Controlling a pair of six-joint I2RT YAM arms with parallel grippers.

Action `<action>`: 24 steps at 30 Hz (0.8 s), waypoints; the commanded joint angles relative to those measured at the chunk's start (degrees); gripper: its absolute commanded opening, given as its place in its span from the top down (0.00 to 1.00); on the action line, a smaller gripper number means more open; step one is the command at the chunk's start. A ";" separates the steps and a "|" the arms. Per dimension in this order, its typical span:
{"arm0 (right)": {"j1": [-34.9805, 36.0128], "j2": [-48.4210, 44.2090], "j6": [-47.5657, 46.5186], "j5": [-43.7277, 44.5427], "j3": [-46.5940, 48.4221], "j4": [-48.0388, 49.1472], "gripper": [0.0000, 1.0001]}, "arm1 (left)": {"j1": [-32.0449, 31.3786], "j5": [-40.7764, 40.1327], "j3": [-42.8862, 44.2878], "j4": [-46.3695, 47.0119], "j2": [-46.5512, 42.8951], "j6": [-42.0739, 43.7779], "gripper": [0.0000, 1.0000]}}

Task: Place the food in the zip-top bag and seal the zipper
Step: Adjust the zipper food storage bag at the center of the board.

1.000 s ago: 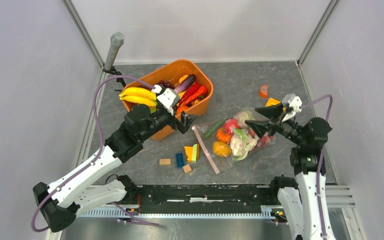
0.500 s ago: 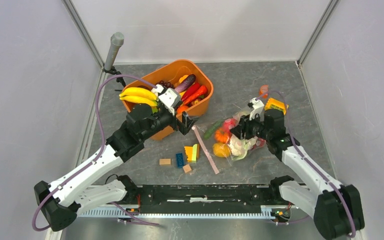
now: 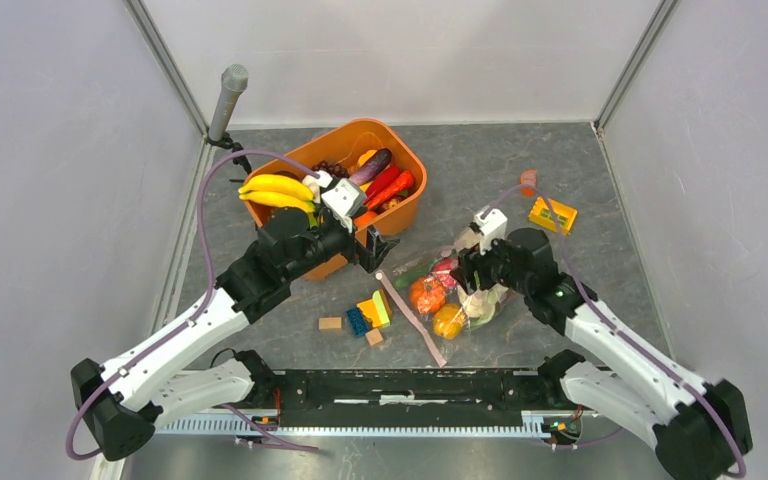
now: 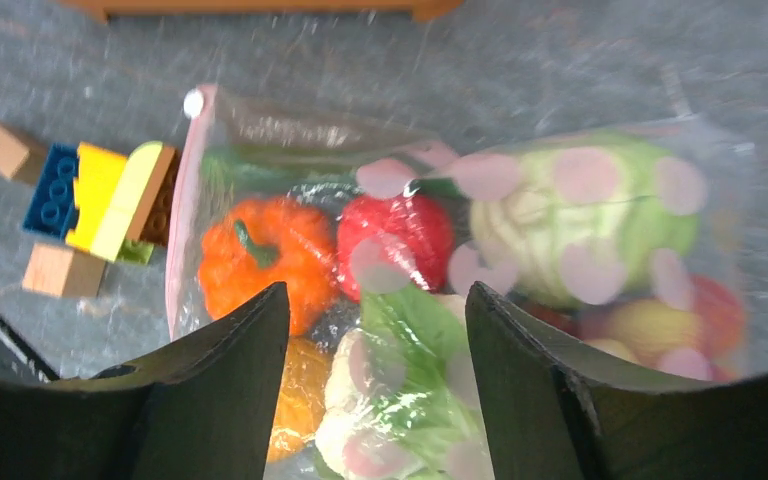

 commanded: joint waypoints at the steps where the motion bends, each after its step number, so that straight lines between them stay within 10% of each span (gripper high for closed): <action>1: 0.02 -8.08 3.27 11.04 0.35 2.75 0.29 | 0.22 1.05 0.33 1.16 0.19 -1.85 0.00; 11: 0.02 -14.25 9.94 20.06 -5.65 9.60 0.14 | 0.25 0.69 -0.46 -0.58 -0.93 -6.55 0.00; 18: 0.03 -18.82 18.12 -16.45 -13.09 39.90 0.02 | 0.18 2.66 -1.92 -4.09 -5.43 -13.07 0.00; 24: 0.02 -12.81 9.09 -29.63 -8.01 27.62 0.02 | 0.22 -4.51 -0.55 -13.35 -4.81 -18.49 0.00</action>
